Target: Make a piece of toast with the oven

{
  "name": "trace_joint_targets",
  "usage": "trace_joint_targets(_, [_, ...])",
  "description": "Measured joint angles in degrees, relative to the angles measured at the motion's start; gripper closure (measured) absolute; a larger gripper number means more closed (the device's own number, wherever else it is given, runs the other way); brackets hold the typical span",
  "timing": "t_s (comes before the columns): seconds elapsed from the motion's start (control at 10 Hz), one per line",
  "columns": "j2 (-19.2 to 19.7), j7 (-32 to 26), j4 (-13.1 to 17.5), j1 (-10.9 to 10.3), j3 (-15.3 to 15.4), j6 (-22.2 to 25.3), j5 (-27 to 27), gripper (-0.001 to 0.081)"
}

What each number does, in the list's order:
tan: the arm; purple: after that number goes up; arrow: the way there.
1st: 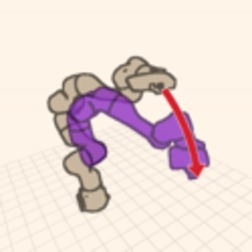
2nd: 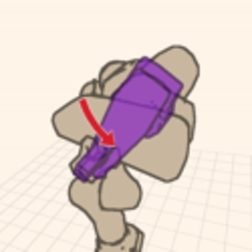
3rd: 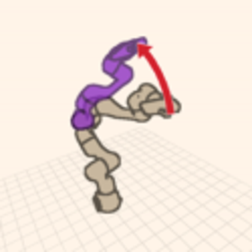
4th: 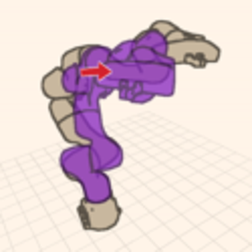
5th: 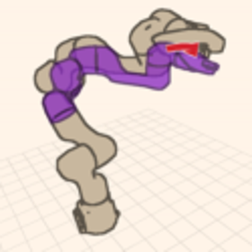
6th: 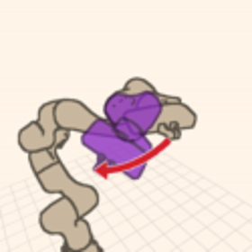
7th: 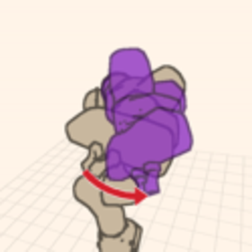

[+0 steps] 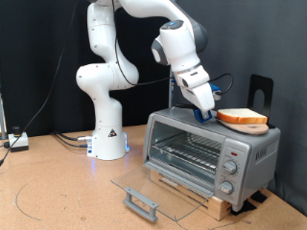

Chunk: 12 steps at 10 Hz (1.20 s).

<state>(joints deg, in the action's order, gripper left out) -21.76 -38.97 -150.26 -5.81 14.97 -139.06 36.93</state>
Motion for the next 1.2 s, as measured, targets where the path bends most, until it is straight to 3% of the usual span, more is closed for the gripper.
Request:
trace_joint_targets(0.5, [-0.7,-16.1,-2.0,-0.2,-4.2,-3.4,14.4,0.0412])
trace_joint_targets(0.8, [-3.1,-18.3,-2.5,0.5,-8.0,2.2,14.2,0.0412])
trace_joint_targets(1.0, [-4.7,-14.8,-1.7,2.6,-9.3,10.3,9.8,0.0412])
trace_joint_targets(1.2, [-4.7,-16.7,-2.1,2.7,-9.3,8.6,10.1,0.0412])
